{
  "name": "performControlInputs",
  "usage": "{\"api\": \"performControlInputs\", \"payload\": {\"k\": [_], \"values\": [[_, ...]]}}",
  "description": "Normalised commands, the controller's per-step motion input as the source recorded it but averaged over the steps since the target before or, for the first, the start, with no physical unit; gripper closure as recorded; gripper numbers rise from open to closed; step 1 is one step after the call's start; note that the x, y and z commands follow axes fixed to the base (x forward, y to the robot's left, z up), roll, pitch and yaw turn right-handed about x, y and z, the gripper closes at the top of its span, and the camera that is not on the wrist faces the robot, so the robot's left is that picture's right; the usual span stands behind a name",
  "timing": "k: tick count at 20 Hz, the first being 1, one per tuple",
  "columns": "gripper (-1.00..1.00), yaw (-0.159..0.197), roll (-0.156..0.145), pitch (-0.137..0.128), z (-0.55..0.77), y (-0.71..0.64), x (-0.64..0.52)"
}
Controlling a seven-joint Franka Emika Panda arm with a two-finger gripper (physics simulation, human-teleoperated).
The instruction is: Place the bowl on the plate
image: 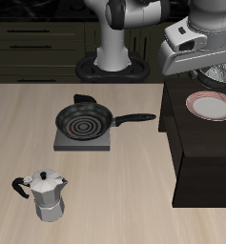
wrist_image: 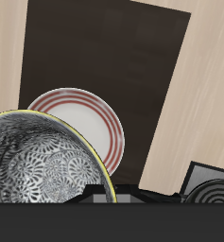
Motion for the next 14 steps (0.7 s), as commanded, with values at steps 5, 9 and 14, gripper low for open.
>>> {"api": "performControlInputs", "payload": {"k": [5,9,14], "values": [[1.00,-0.002,0.035,0.004,0.04,0.29,-0.10],[1.00,-0.018,0.011,0.010,0.01,0.19,-0.03],[1.00,0.009,0.025,0.016,-0.09,0.21,-0.03]]}}
